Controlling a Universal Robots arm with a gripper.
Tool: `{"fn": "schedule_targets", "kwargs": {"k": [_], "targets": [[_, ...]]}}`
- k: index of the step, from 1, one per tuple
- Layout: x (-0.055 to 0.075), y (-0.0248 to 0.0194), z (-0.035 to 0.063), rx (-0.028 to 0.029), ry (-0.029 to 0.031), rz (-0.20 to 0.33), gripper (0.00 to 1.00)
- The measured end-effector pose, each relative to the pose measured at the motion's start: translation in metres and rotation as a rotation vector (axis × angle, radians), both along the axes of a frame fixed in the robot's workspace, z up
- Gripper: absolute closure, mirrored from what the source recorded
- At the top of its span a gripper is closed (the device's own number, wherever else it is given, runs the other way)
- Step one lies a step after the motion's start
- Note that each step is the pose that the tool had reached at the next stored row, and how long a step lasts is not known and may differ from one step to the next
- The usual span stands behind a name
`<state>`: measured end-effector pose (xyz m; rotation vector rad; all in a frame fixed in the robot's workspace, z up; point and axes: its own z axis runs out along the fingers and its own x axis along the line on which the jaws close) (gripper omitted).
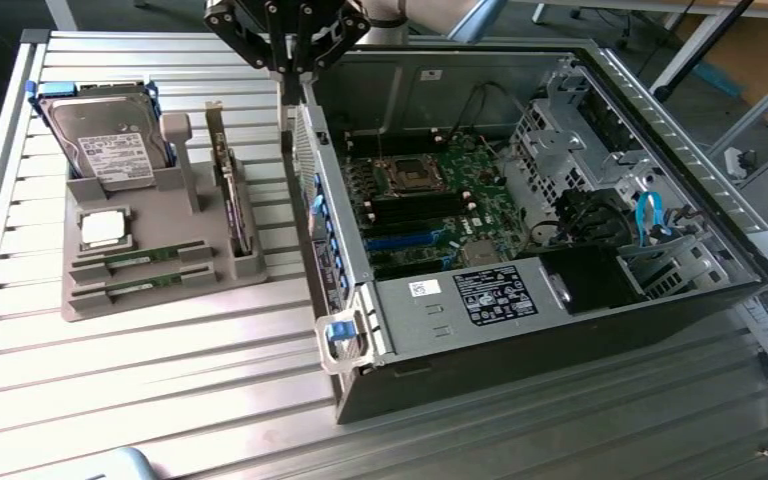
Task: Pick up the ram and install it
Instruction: 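Reach for the ram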
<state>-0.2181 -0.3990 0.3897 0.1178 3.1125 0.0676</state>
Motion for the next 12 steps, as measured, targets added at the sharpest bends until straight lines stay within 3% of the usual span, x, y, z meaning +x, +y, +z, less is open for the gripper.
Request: {"fn": "schedule_targets", "kwargs": {"k": [12], "targets": [[-0.032,0.0000,0.0000,0.0000,0.0000,0.000,0.90]]}}
